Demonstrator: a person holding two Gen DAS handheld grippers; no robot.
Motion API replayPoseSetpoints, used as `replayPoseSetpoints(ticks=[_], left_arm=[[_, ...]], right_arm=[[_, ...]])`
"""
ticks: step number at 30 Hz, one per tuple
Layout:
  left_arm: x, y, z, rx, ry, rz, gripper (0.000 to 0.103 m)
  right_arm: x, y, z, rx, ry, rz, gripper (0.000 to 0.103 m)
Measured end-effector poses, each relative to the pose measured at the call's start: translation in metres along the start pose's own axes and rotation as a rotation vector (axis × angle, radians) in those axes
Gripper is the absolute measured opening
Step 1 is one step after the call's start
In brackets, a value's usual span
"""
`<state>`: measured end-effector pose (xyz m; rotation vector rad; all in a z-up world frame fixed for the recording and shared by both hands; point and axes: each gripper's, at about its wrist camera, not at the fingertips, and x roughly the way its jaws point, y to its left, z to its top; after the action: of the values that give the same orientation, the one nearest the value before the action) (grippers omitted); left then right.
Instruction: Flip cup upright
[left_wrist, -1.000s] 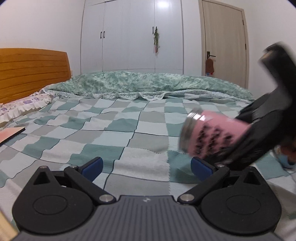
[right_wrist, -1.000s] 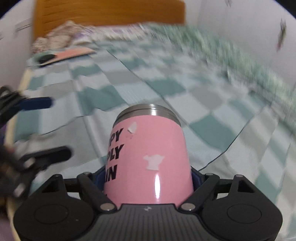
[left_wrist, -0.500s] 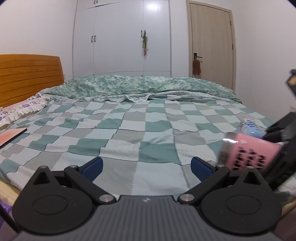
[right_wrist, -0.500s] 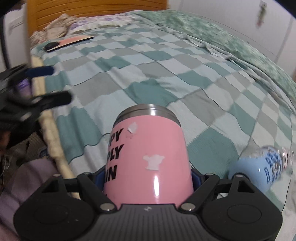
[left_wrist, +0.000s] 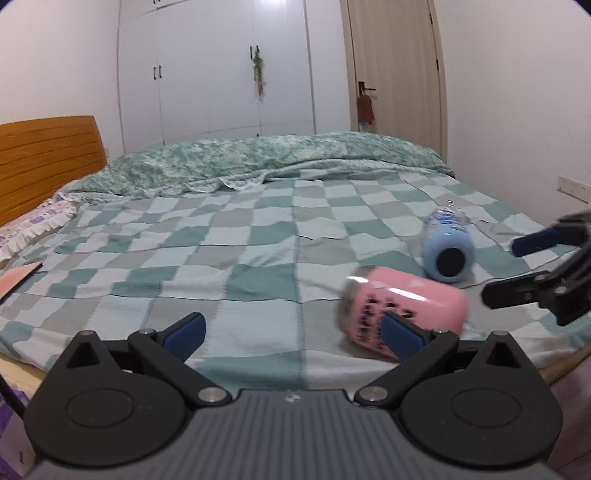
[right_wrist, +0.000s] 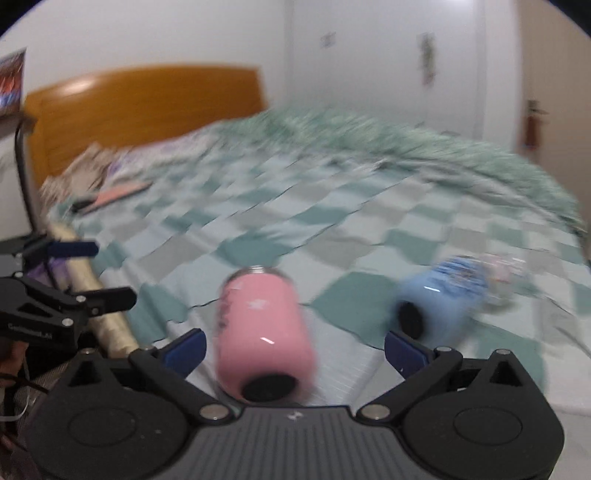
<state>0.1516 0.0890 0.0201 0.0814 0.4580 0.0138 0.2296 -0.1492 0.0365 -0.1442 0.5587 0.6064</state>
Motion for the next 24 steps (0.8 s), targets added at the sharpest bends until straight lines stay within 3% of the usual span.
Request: replayPoseSetpoints(ticks=[5, 12, 19, 24], left_arm=[[0.004, -0.044, 0.012, -0.019, 0.057, -0.027, 0.103], [0.031, -0.091, 0.027, -0.114, 0.185, 0.023, 0.103], [0.078, -0.121, 0.044, -0.110, 0.288, 0.138, 0.103], [0.118, -0.122, 0.046, -0.192, 0.362, 0.233, 0.103]], right_arm=[[-0.039, -0.031, -0.054, 0.130, -0.197, -0.109, 0.103], [-0.045, -0.067, -0.090, 0.109, -0.318, -0.224, 0.103], [-0.041, -0.092, -0.106, 0.142, -0.358, -0.256, 0.103], [-0.041, -0.101, -0.112, 0.166, -0.356, -0.232, 0.103]])
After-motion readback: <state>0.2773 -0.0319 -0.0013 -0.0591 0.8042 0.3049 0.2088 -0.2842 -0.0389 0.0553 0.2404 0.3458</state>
